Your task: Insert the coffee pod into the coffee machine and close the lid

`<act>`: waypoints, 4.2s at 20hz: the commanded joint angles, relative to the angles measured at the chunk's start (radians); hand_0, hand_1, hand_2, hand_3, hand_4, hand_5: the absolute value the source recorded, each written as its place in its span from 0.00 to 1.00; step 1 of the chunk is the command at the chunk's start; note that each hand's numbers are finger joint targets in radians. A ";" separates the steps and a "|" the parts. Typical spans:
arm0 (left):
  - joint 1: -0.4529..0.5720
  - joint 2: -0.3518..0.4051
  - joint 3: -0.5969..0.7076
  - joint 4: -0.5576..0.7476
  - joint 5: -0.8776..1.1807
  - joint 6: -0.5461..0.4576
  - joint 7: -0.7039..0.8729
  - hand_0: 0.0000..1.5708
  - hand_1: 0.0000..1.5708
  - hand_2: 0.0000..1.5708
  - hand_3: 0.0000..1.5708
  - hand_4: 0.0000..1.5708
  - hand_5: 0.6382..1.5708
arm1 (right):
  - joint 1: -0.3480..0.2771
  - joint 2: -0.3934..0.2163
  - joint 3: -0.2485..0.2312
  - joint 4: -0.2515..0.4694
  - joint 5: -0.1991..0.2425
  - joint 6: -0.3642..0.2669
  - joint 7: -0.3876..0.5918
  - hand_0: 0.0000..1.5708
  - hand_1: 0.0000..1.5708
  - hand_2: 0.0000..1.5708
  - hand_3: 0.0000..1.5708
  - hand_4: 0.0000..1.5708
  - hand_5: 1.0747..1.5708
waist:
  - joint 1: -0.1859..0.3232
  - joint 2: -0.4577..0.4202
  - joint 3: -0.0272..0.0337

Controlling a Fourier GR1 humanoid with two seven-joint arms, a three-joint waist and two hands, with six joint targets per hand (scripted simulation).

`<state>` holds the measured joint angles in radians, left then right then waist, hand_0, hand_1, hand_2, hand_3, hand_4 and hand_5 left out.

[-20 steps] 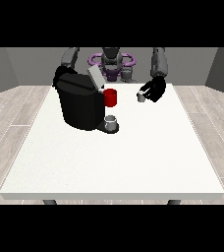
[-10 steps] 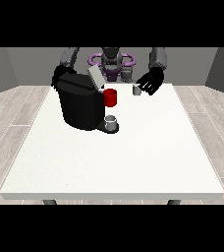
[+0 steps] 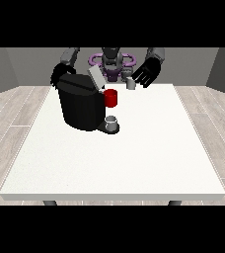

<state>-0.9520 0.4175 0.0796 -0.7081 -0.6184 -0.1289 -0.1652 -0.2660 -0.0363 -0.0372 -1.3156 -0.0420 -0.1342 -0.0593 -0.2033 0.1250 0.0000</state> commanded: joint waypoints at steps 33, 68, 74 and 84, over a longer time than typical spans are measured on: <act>-0.226 0.039 0.045 0.074 -0.038 -0.014 0.030 0.75 0.75 0.80 0.76 0.31 1.00 | -0.060 -0.009 -0.015 -0.074 -0.005 -0.006 -0.015 0.00 0.00 0.00 0.00 0.33 1.00 | -0.099 0.151 0.0003; -0.196 -0.011 0.017 0.089 -0.098 -0.006 0.022 0.68 0.68 0.71 0.59 0.24 1.00 | -0.032 -0.006 -0.033 -0.027 -0.003 -0.024 -0.059 0.00 0.00 0.00 0.00 0.30 1.00 | -0.066 0.131 0.0003; -0.169 0.005 -0.035 0.098 -0.147 -0.042 -0.022 0.00 0.00 0.00 0.00 0.00 1.00 | -0.047 0.001 -0.025 -0.039 0.009 -0.050 -0.020 0.00 0.00 0.00 0.00 0.24 1.00 | -0.055 0.128 0.0001; -0.237 0.048 -0.011 0.085 -0.141 -0.130 0.003 0.00 0.00 0.00 0.00 0.00 1.00 | -0.068 0.004 -0.050 -0.002 0.005 -0.073 -0.037 0.00 0.00 0.00 0.00 0.26 1.00 | -0.035 0.102 0.0004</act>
<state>-1.1681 0.4590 0.0689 -0.6174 -0.7586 -0.2181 -0.1752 -0.3221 -0.0359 -0.0697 -1.3445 -0.0333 -0.1916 -0.0843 -0.2590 0.2436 0.0009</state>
